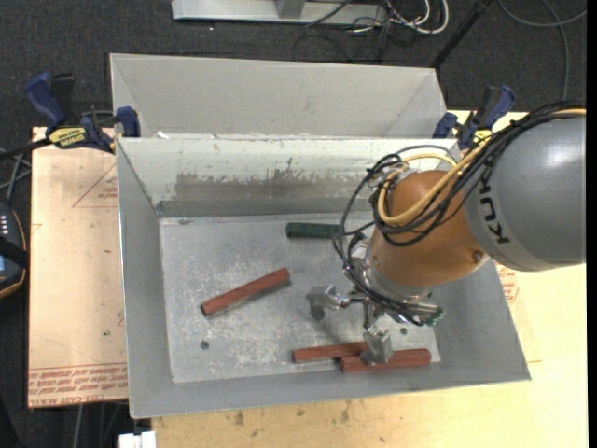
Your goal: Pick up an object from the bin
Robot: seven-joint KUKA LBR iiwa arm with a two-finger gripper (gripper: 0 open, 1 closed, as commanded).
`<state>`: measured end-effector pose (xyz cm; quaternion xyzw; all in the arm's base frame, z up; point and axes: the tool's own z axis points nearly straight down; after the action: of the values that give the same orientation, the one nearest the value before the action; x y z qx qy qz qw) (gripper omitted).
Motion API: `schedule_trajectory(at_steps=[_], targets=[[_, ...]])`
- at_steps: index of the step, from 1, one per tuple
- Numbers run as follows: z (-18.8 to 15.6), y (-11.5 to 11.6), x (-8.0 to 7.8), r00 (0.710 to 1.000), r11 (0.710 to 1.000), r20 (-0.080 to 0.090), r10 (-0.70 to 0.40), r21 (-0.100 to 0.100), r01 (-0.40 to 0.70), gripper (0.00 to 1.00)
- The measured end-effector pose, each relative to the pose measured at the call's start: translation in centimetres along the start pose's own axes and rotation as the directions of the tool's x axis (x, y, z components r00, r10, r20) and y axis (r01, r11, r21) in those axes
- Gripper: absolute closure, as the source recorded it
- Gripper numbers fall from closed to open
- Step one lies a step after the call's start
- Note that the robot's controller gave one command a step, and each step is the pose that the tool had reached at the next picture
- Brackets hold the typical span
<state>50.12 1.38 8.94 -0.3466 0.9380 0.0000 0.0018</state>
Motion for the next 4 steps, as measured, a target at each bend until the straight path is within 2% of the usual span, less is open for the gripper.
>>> schedule_trajectory(at_steps=[1,2,3,4], targets=[[1.8,3.5,-1.7,0.999,0.999,0.002,-0.043,0.003,0.043,0.00],[1.6,-0.6,2.9,0.995,0.995,0.005,-0.097,0.007,0.097,1.00],[1.6,-0.6,2.9,0.995,0.995,0.005,-0.098,0.007,0.098,1.00],[-9.8,-5.3,1.4,0.997,0.997,-0.001,-0.081,-0.002,0.081,1.00]])
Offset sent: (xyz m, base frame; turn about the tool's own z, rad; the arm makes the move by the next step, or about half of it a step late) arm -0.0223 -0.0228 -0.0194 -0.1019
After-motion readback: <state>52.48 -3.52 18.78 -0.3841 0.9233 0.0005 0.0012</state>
